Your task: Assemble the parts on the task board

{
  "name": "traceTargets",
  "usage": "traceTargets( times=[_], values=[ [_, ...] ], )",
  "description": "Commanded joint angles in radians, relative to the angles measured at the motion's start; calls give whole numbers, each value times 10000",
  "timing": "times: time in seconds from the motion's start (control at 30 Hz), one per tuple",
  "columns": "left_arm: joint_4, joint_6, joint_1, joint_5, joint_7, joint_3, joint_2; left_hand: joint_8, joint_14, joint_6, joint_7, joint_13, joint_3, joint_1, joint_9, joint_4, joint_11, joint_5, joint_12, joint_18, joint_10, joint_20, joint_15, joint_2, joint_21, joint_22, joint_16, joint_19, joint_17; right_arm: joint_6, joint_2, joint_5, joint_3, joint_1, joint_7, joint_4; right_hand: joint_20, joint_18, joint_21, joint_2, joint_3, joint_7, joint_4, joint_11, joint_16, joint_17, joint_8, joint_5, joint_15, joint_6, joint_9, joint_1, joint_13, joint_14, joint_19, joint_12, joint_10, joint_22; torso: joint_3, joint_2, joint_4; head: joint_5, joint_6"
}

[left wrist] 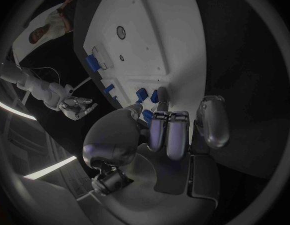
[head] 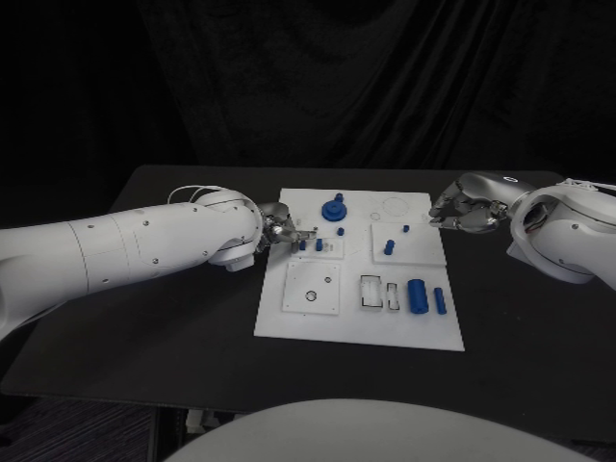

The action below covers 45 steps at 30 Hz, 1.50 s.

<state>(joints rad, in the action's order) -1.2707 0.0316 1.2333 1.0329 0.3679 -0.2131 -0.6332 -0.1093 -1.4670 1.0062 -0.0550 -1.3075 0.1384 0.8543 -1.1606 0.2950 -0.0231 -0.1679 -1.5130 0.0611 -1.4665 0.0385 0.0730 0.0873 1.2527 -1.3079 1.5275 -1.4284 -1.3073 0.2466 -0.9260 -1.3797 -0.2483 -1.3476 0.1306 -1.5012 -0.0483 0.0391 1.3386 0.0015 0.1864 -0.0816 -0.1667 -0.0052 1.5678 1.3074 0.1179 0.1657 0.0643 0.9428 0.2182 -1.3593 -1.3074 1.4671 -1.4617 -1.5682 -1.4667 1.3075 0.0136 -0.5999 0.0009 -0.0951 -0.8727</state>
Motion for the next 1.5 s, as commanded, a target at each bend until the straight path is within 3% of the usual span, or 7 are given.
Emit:
traceTargets(
  times=[0.03,0.7,0.73,0.8,0.93,1.13,1.5],
  values=[
    [-110,838,-26,20,-269,4,-82,-86,-870,148,41,-2318,-318,-289,-34,-4,29,37,-121,91,-749,12,-2,166,122,-1429,121,-90,-2210,-16,-26,-17,6,26,151,-14,4,168,-66,28,-17,-9,53,-18,29,2634,-40,26,4,55,-14,-98,-2634,1037,83,-26,-1041,1892,-3,4,-4,-9,1],
    [-418,4613,-17,1879,-5412,6,-812,-877,-368,-1755,-402,-1927,-1448,3570,-1331,-93,444,41,609,209,65,325,-423,-11,-882,-1484,-168,932,-1818,1268,-109,191,6,26,-868,-7,9,122,128,15,-96,5,30,-26,29,2634,36,12,10,308,23,120,-2634,1037,-24,-26,-1041,1956,-9,4,-3,66,1],
    [-355,4468,-17,1909,-5734,6,-803,-536,517,-2374,-423,-1449,-1157,4340,-1117,-113,635,-2224,1583,417,1249,307,-656,-190,-1864,-1229,-726,1873,-1112,1312,-117,200,6,26,-902,-6,9,122,128,15,-96,5,30,-26,29,2634,36,12,10,308,23,120,-2634,1037,-24,-26,-1041,1956,-7,4,-4,61,1],
    [-268,4293,-17,1936,-6096,6,-773,-510,870,-2440,-450,-1235,-1069,4500,-1082,-133,559,-2180,2000,413,1743,435,-670,-169,-2237,-1129,-946,2188,-833,1368,-127,207,6,26,-946,-4,9,122,128,15,-96,5,30,-26,29,2634,36,12,10,308,23,120,-2634,1037,-24,-26,-1041,1956,-1,2,-11,51,1],
    [65,3761,-17,1979,-6963,6,-586,374,6884,-3364,-919,1688,122,6309,118,-238,1476,-1391,7499,580,8198,874,-1518,-491,-5842,-267,-3993,6343,2597,1483,-150,218,6,27,-1047,-1,9,127,105,19,-98,3,24,-25,29,2634,35,13,10,314,23,134,-2634,1037,-14,-26,-1041,1949,-4,-9,5,55,1],
    [909,3022,-18,3044,-7671,7,52,477,3123,-3482,-939,6051,1959,7197,4483,-382,1405,-808,11251,547,8223,985,-1019,-1650,-2218,-1018,-2521,2891,2042,1600,-212,226,6,37,-1163,-62,9,129,98,20,-99,3,24,-25,29,2634,35,13,10,316,24,136,-2634,1037,-10,-26,-1041,1947,-3,-3,7,115,1],
    [1844,2458,-20,5264,-7202,10,1046,453,1678,-3073,345,8238,1937,7228,6577,-1423,660,168,12410,397,7994,538,-489,-2094,-1262,-1273,-2066,1547,1689,1587,-285,228,7,52,-1176,-180,9,136,66,19,-99,1,28,-23,29,2634,40,15,10,335,26,139,-2634,1037,5,-26,-1041,1938,-20,-25,5,279,1]
  ],
)
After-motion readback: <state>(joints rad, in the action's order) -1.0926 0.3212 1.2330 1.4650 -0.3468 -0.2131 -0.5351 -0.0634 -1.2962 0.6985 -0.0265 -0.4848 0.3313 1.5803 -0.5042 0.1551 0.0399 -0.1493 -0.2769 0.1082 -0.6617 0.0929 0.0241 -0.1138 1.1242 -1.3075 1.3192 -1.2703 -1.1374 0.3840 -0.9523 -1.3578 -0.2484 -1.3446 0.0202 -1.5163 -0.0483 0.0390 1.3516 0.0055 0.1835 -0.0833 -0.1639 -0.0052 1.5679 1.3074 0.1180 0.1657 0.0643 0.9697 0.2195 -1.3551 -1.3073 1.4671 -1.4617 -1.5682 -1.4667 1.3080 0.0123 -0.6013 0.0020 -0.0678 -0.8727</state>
